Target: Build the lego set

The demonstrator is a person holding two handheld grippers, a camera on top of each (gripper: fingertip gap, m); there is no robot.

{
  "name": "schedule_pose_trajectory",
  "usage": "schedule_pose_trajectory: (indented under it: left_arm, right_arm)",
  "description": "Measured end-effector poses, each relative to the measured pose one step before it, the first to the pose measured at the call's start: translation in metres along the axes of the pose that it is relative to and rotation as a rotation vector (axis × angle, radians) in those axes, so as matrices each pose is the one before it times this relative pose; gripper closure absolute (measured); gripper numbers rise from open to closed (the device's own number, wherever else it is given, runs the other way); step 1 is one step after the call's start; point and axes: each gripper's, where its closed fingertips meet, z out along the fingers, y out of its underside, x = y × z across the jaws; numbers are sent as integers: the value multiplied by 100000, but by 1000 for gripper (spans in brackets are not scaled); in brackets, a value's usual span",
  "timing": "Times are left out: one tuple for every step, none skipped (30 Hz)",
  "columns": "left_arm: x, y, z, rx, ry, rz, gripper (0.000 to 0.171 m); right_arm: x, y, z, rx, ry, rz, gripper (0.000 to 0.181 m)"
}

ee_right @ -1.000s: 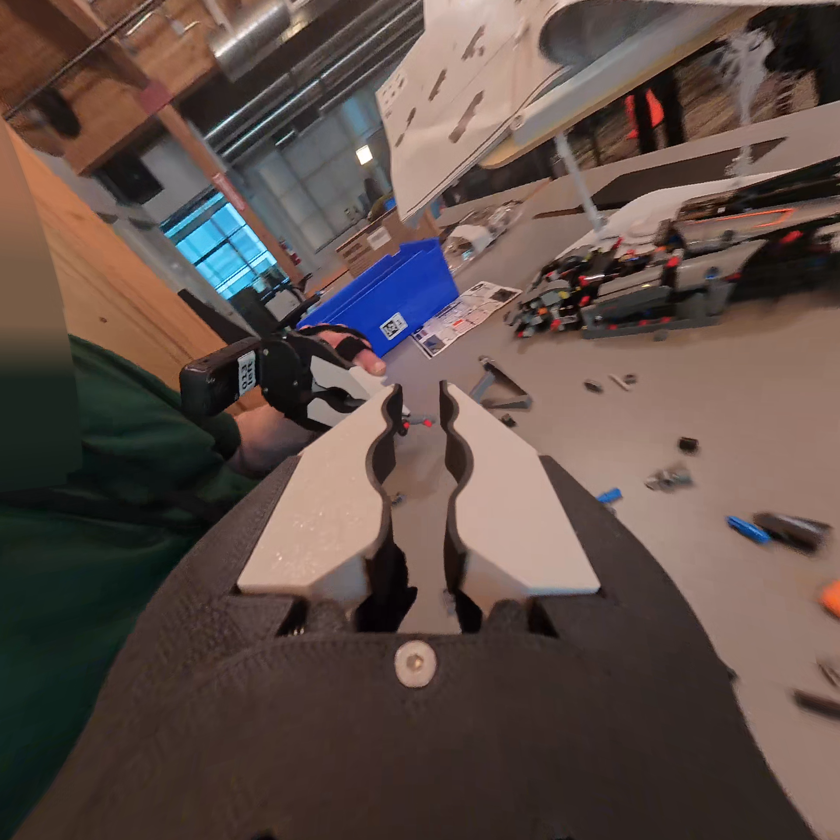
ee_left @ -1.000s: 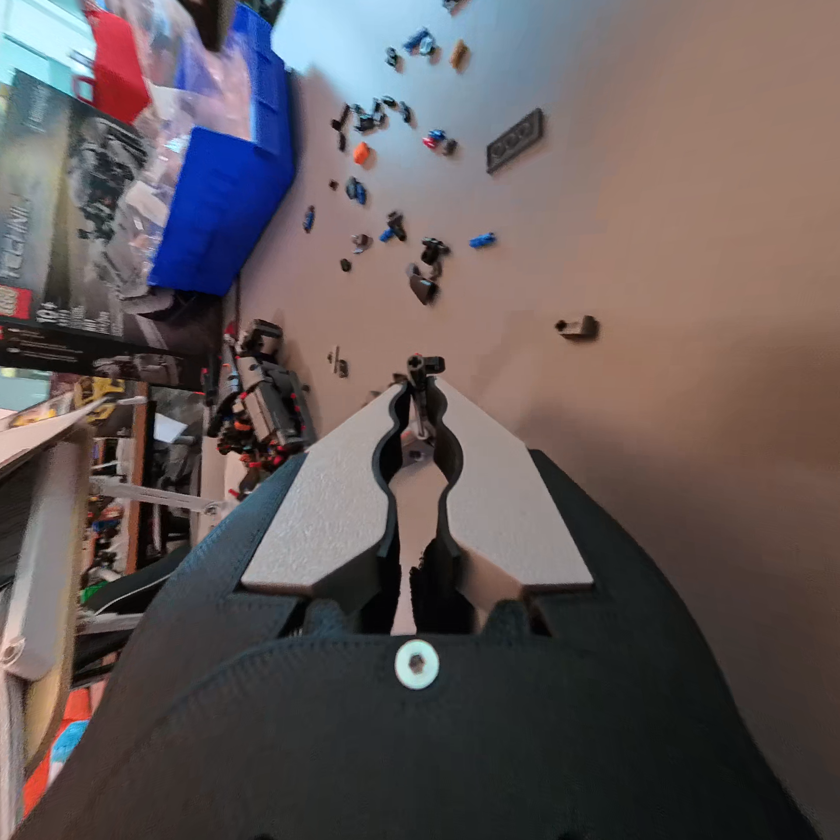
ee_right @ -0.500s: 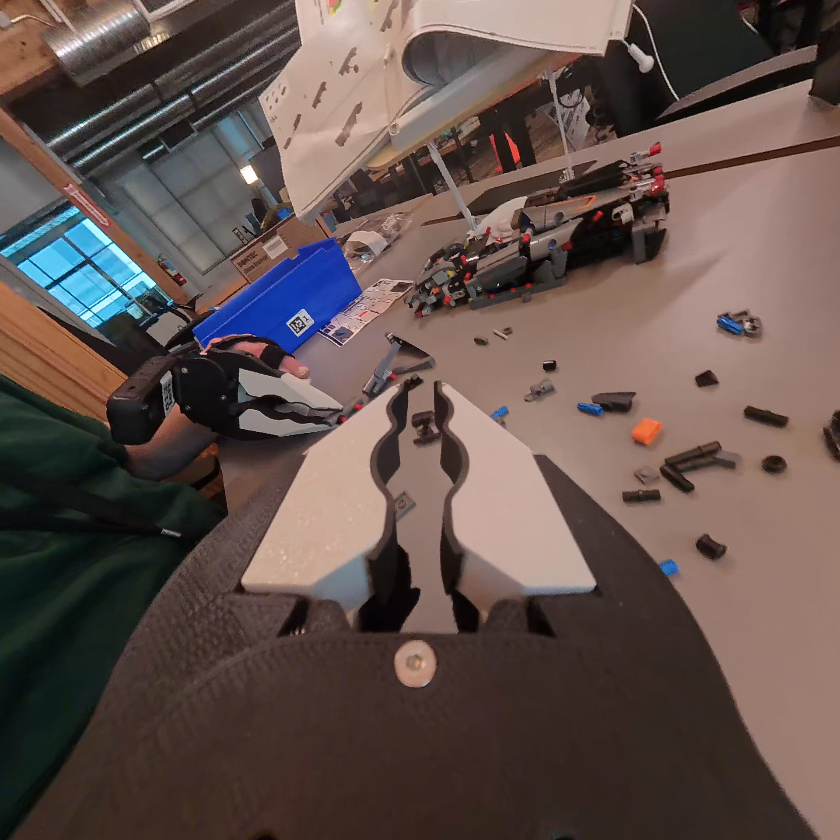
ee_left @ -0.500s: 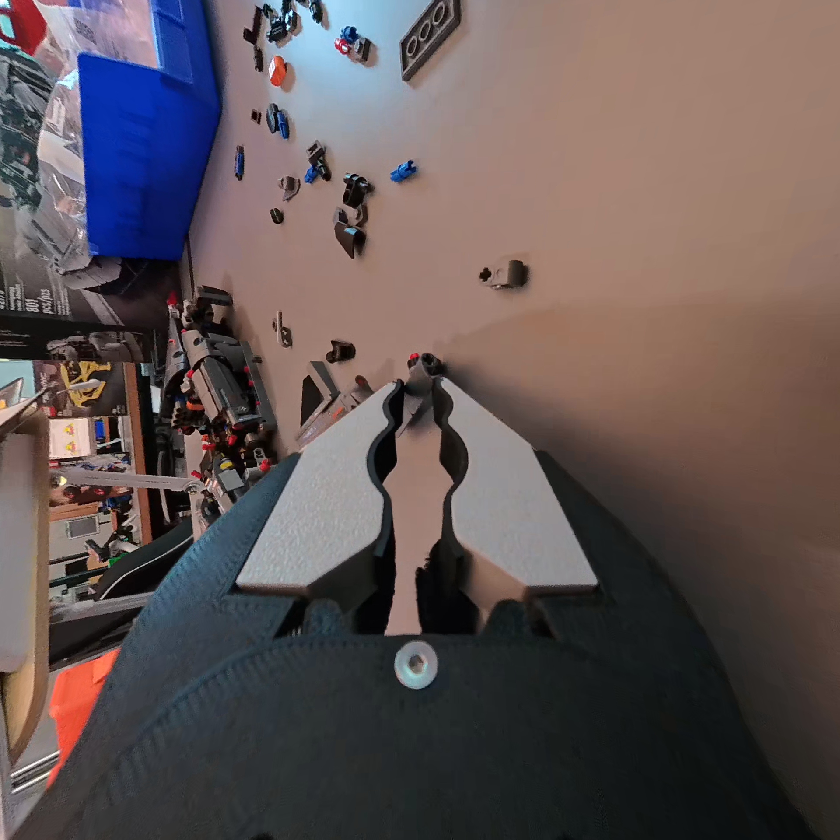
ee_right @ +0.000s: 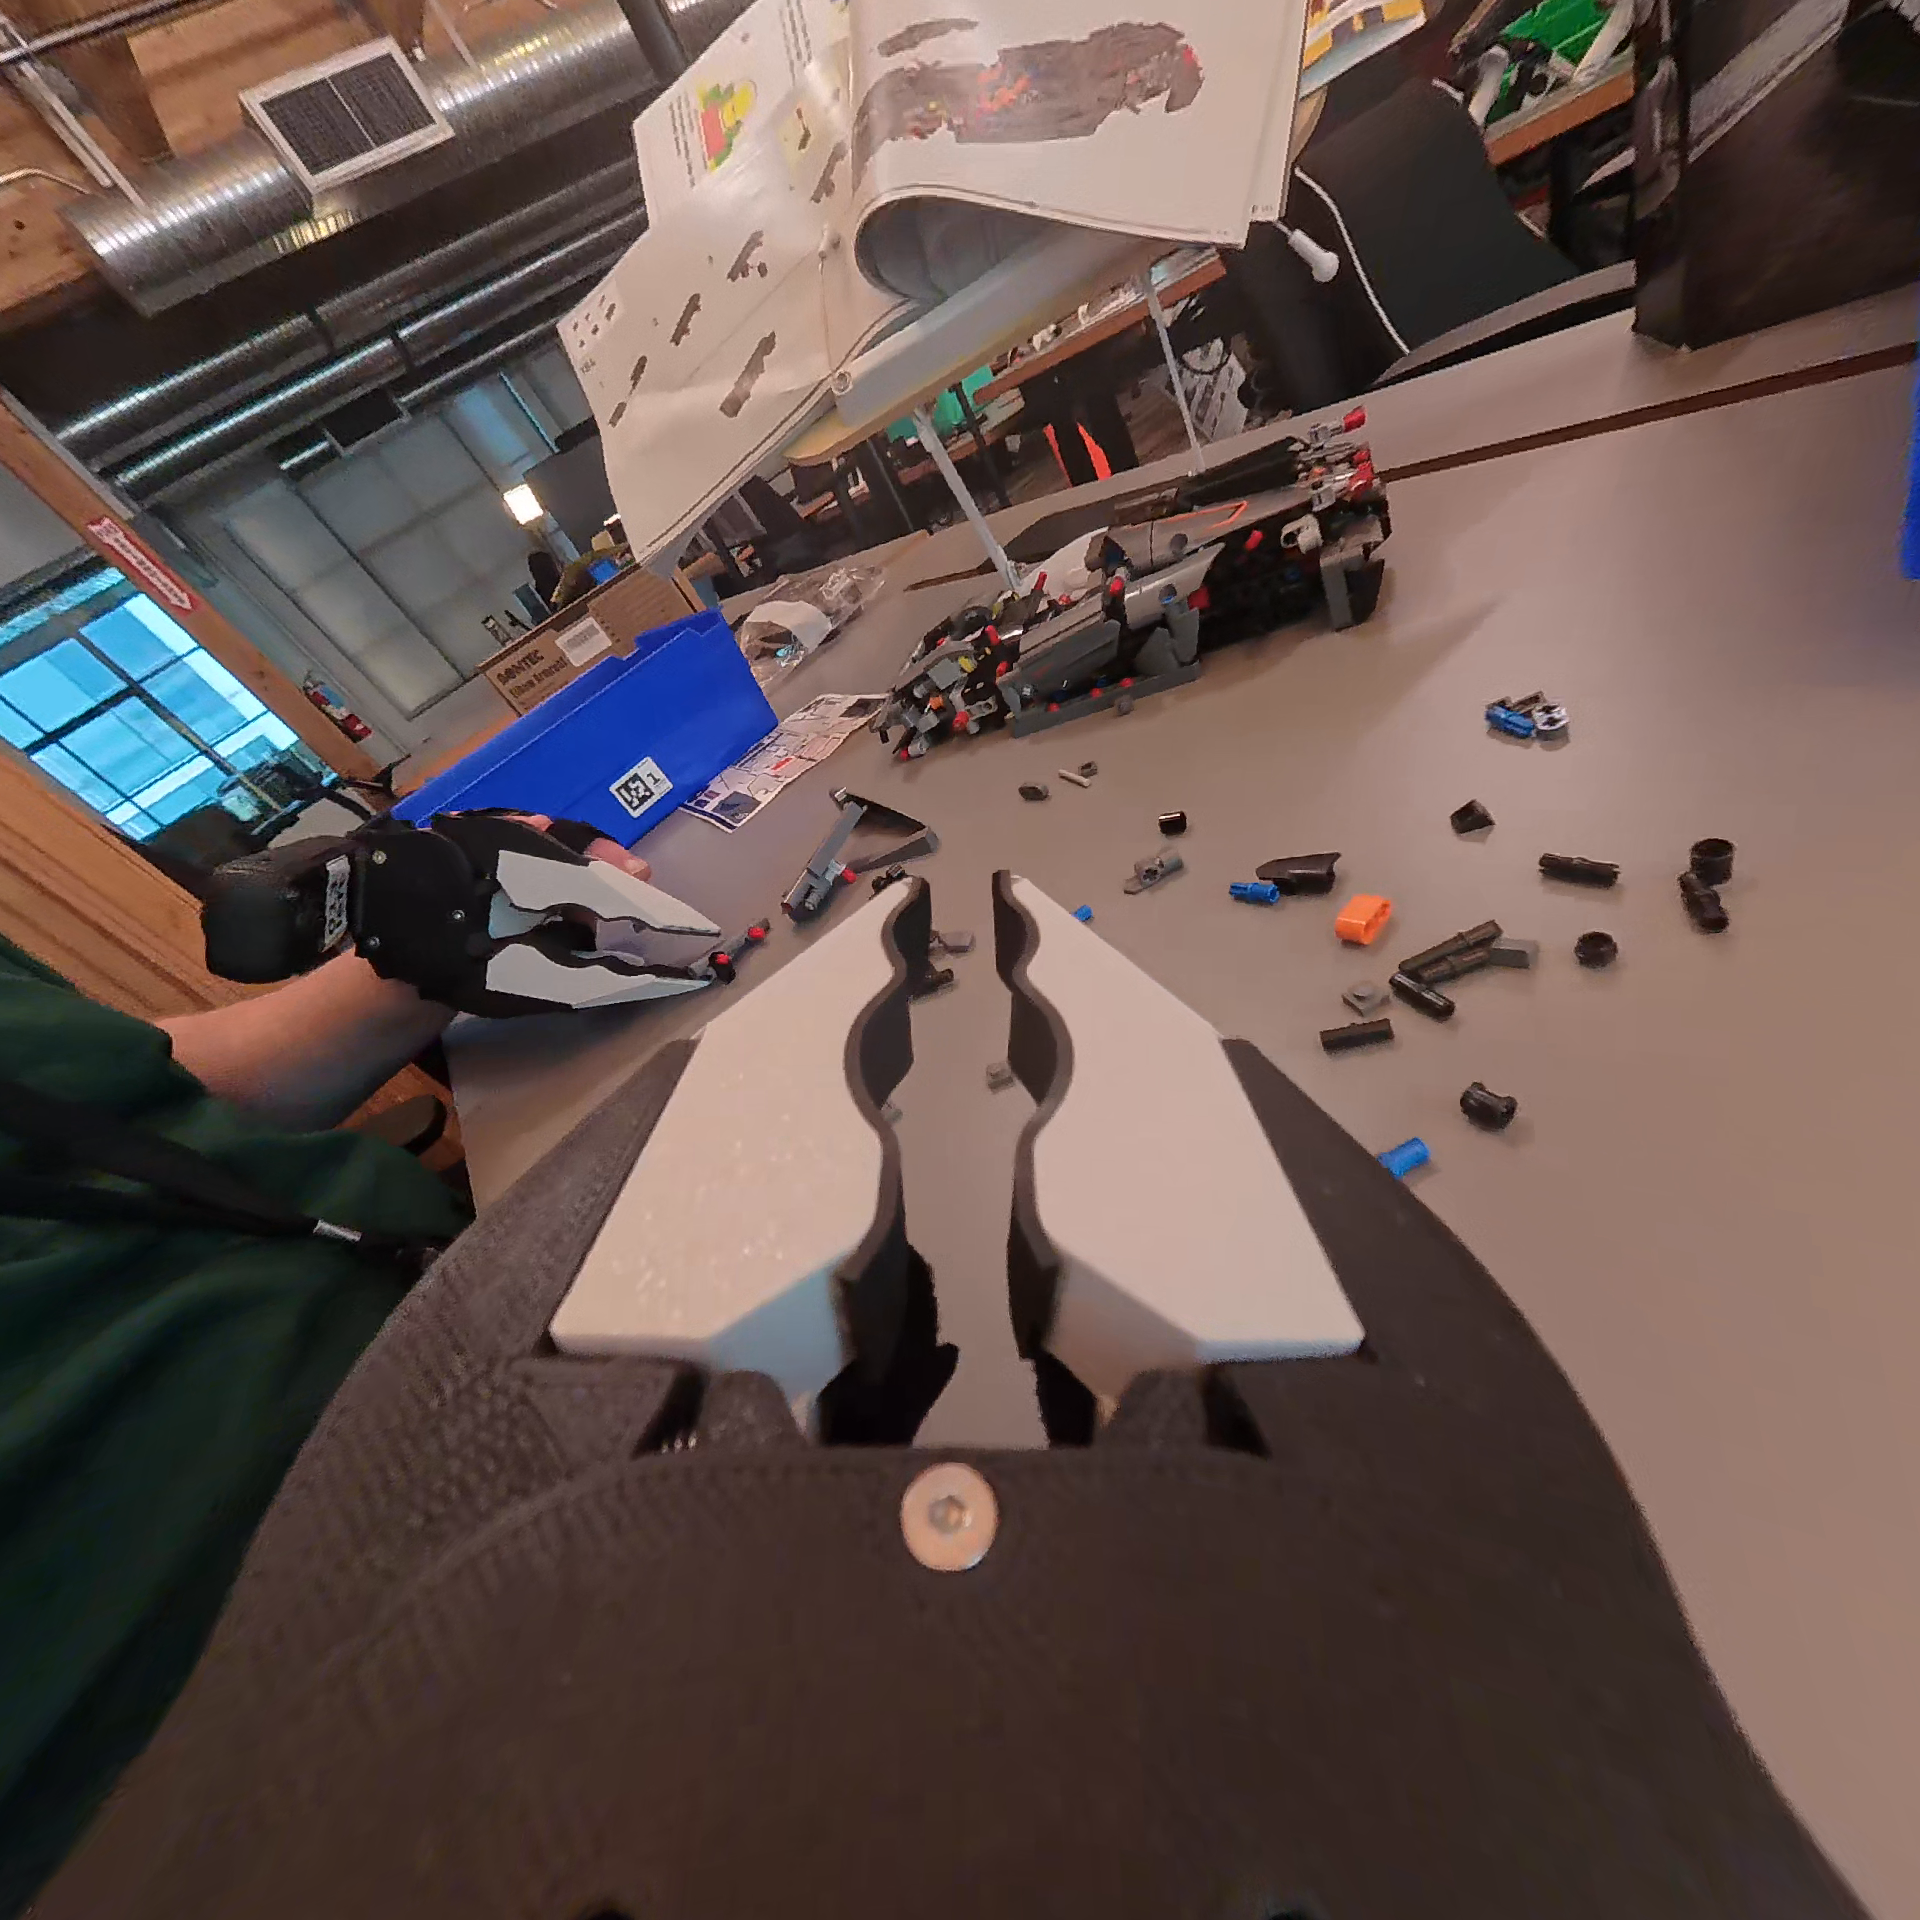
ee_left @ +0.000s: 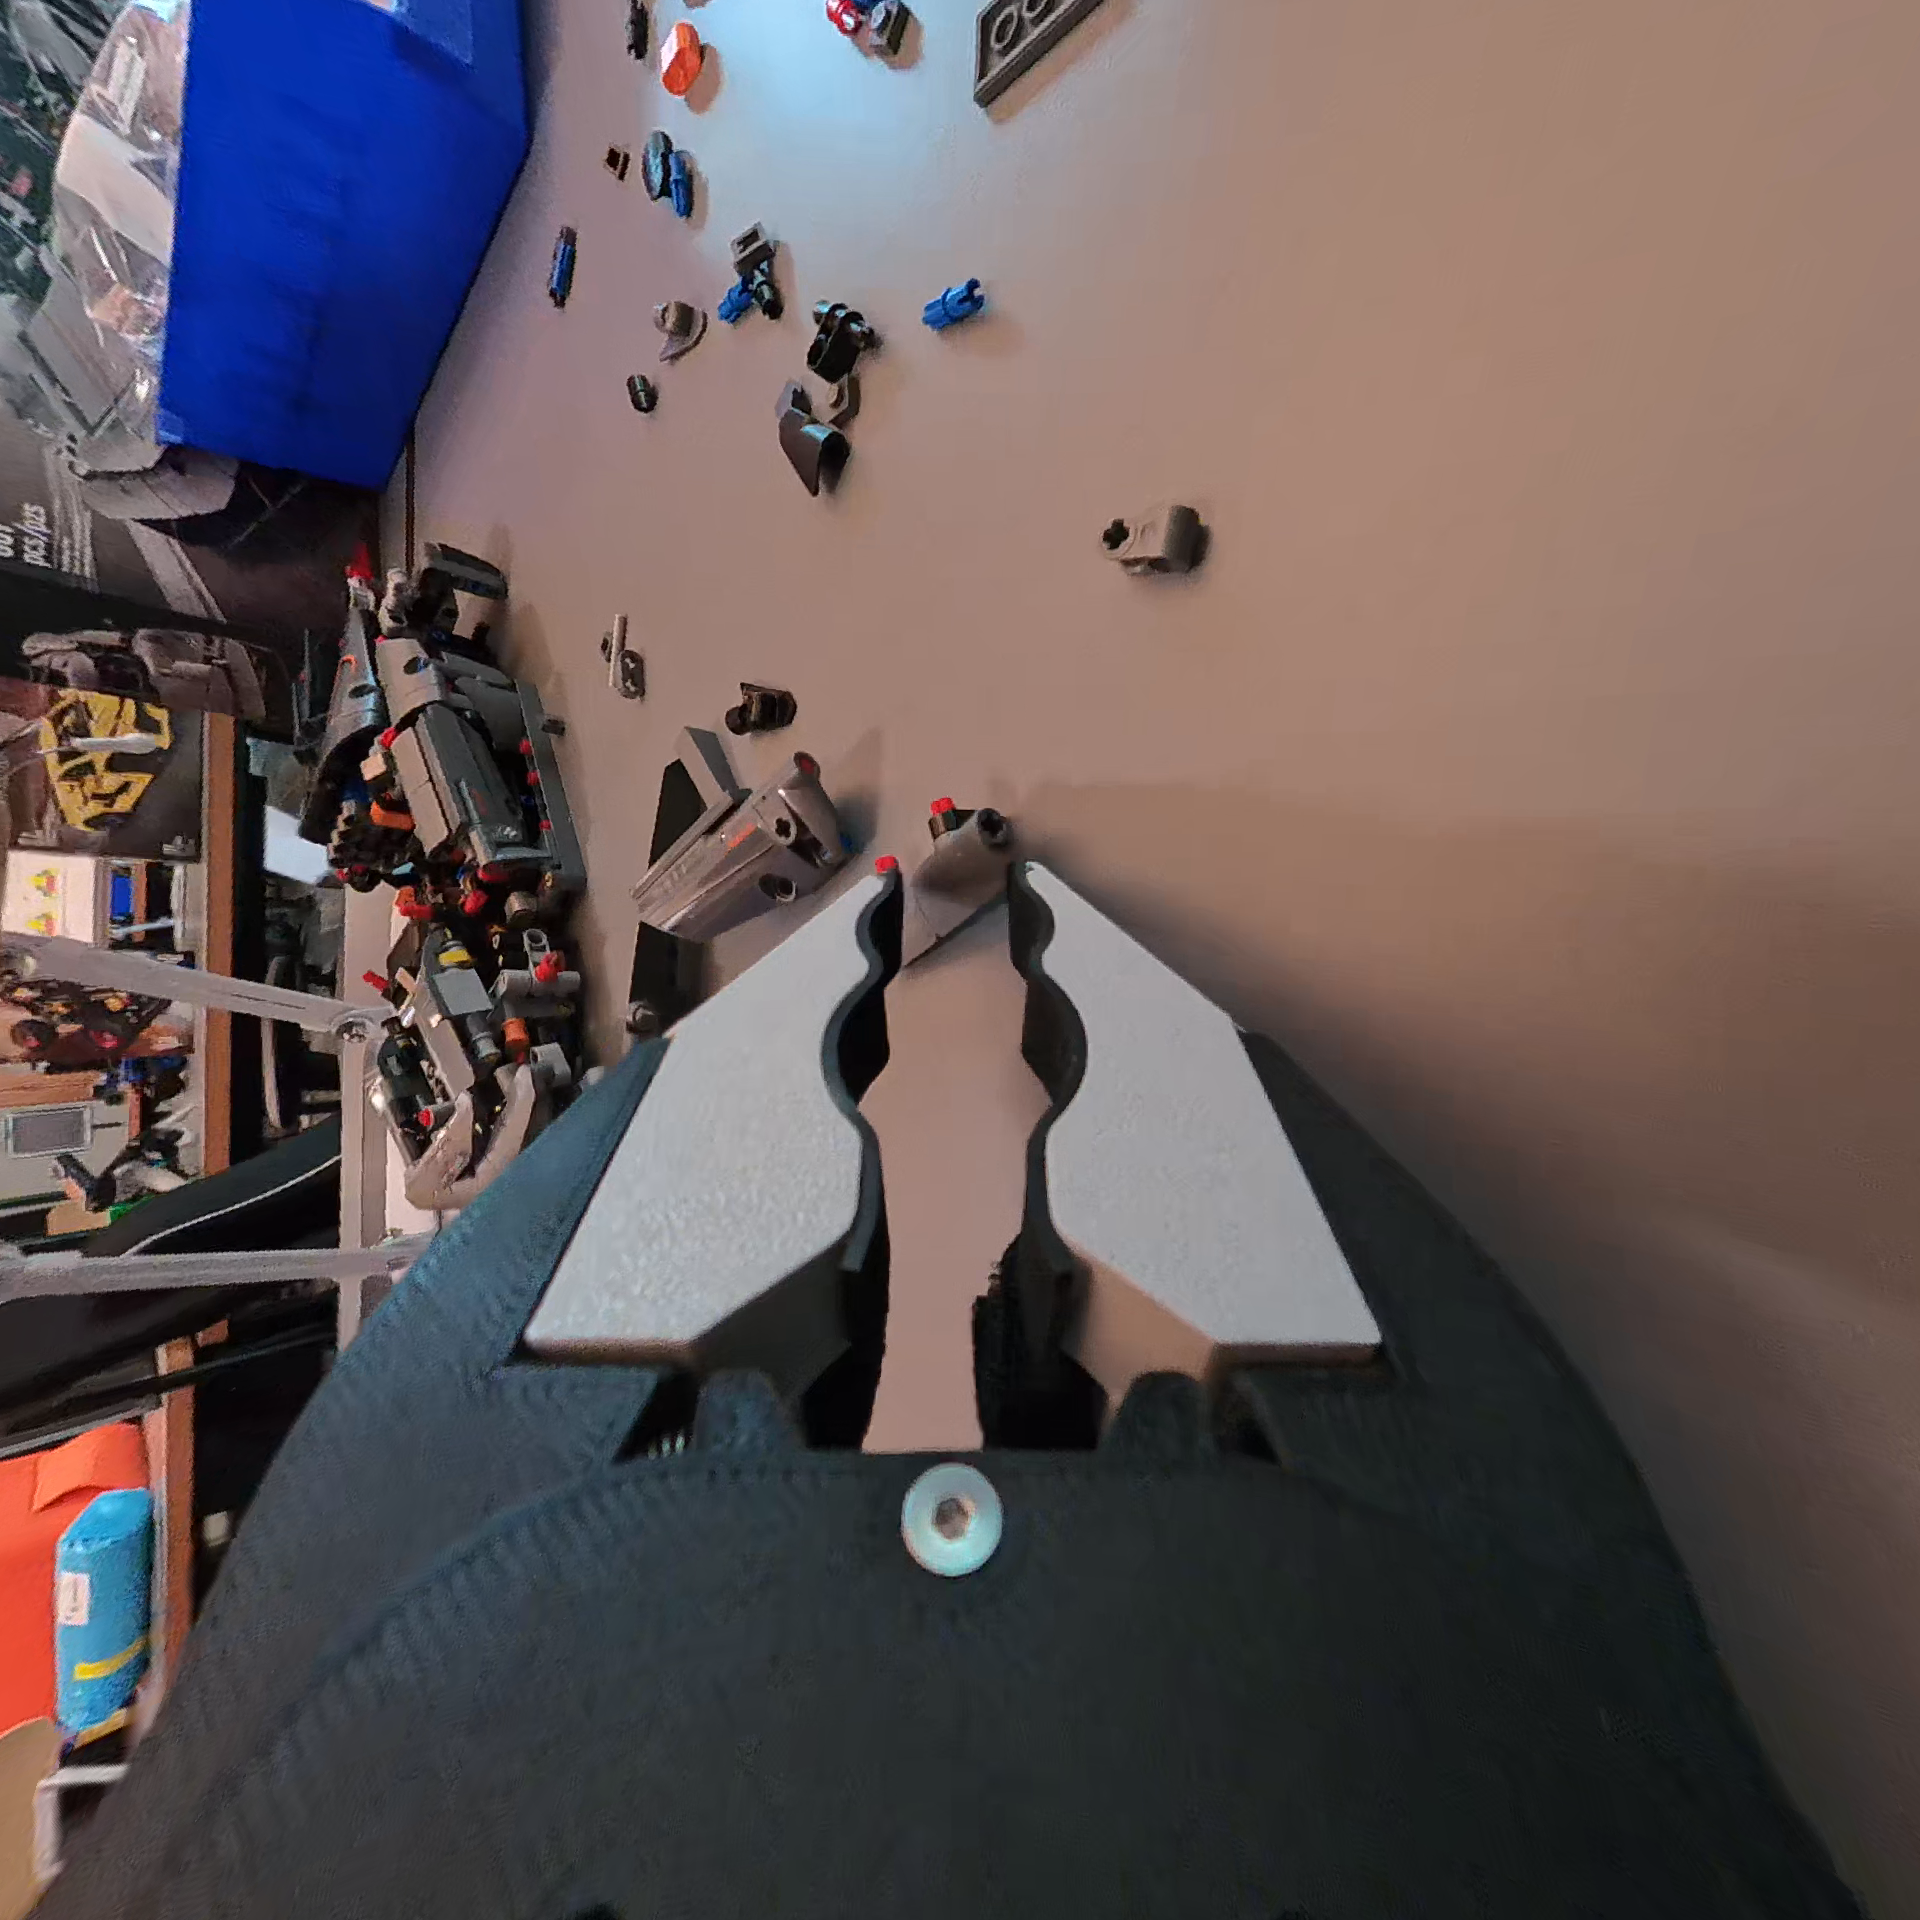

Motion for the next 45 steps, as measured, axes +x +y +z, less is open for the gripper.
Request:
schedule_pose_trajectory:
  left_arm:
    - [38,61,-94,321,814,-1519,153]
    - [-138,60,-88,345,-131,-1861,149]
    - [-98,67,-91,556,137,-1881,146]
    - [-8,91,-90,428,604,-1646,145]
    - [-79,147,-103,-9,-148,-1282,144]
    - [-131,155,-98,-244,-632,-915,142]
    - [-23,116,-97,-8,82,-1011,141]
    - [-11,61,-101,233,159,-1207,139]
    - [-29,92,-83,69,160,-1256,138]
    - [39,55,-77,246,834,-1415,137]
    - [-45,58,-85,179,475,-1545,135]
    - [-48,50,-86,126,534,-1322,132]
    - [-30,114,-57,-351,565,-1016,132]
    - [-23,131,-55,-474,314,-309,132]
    - [-45,155,-44,-658,10,37,133]
    - [38,111,-46,-419,658,-411,134]
    - [35,95,-63,-300,768,-789,135]
    - [-15,120,-72,-480,367,-673,135]
    - [-58,156,-58,-542,-18,-497,135]
    - [21,180,-51,-509,426,-454,137]
    - [-3,143,-64,-398,278,-530,138]
    - [-55,144,-68,-303,-150,-398,138]
    - [-33,186,-53,-537,-124,-268,140]
    - [26,210,-34,-696,300,-288,143]
    - [-31,139,-66,-284,-274,-149,146]
    - [4,108,-85,-58,-114,8,148]
    - [-42,84,-102,-101,-296,-365,148]
    - [-45,57,-113,98,-167,-710,149]
    - [-19,72,-111,25,-15,-701,150]
    - [73,108,-103,-154,479,-502,152]
    - [33,114,-110,-175,94,-360,154]
    - [-16,125,-113,-111,-253,-232,156]
    - [39,151,-92,-338,118,-332,157]
    - [-2,84,-127,-45,-154,-260,158]
    - [-19,-58,-143,700,-222,-280,158]
    - [3,-18,-131,223,245,-666,158]
    - [-11,54,-118,-398,244,-465,157]
    - [-60,22,-166,-103,-282,-224,157]
    - [-9,-40,-194,457,-65,-383,158]
    - [68,-83,-194,570,231,-627,159]
    - [99,-118,-161,511,152,-691,159]
    - [97,-180,-147,460,-233,-344,159]
    - [44,-195,-157,342,-965,50,159]
    - [-21,-200,-159,234,-1498,-220,160]
    - [61,-235,-170,424,-1082,-604,161]
  right_arm:
    - [121,-44,-141,365,762,-76,172]
    - [130,-98,-151,746,682,36,172]
    - [93,-151,-165,1112,617,-95,171]
    - [164,-199,-212,1412,1166,-429,171]
    - [172,-266,-269,1899,1291,-600,171]
    - [150,-299,-279,2069,904,-285,171]
    - [220,-326,-299,2309,1223,-47,171]
    - [321,-400,-337,2761,1963,-258,170]
    - [346,-406,-341,2727,1880,-101,170]
    - [251,-325,-293,2183,859,526,170]
    - [185,-253,-224,1725,144,1000,169]
    - [137,-190,-147,1365,-98,1107,169]
    - [83,-117,-86,906,-92,789,167]
    - [21,-65,-38,396,-293,410,167]
    - [27,-33,-23,306,5,145,167]
    - [28,-62,-15,385,315,-265,166]
    - [-13,-29,-11,212,63,-358,166]
    - [-15,4,1,48,-25,-115,166]
    - [16,-16,-13,165,181,-121,166]
    - [-12,-19,-6,118,3,-108,166]
    - [5,-14,-13,137,-1,18,166]
    - [30,-45,-34,385,236,-51,165]
    - [16,-65,-34,437,214,-192,165]
    - [-17,-20,-32,228,-80,-78,164]
    - [-6,-28,-10,177,-45,14,164]
    - [7,-28,-26,256,151,-144,164]
    - [-30,-17,-13,147,25,-311,163]
    - [-53,17,13,-77,-158,-272,163]
    - [-21,13,5,-128,-110,-57,163]
    - [13,-8,8,19,31,34,163]
    - [14,5,5,-8,13,58,163]
    - [-7,14,2,-105,-55,38,163]
    - [6,7,17,-86,72,-28,163]
    - [8,14,6,-60,165,-196,163]
    - [-32,33,24,-236,18,-315,163]
    - [-28,45,37,-331,30,-252,162]
    - [41,20,25,-180,481,-315,162]
    - [-36,16,11,-95,179,-724,162]
    - [-66,12,10,-70,32,-938,161]
    - [62,-27,-18,110,641,-342,160]
    - [128,-54,-34,378,932,-122,159]
    - [65,-99,-79,694,404,-110,158]
    - [56,-87,-67,654,141,314,157]
    - [278,-66,-71,432,1625,432,156]
    - [335,-27,-26,1,2002,244,155]
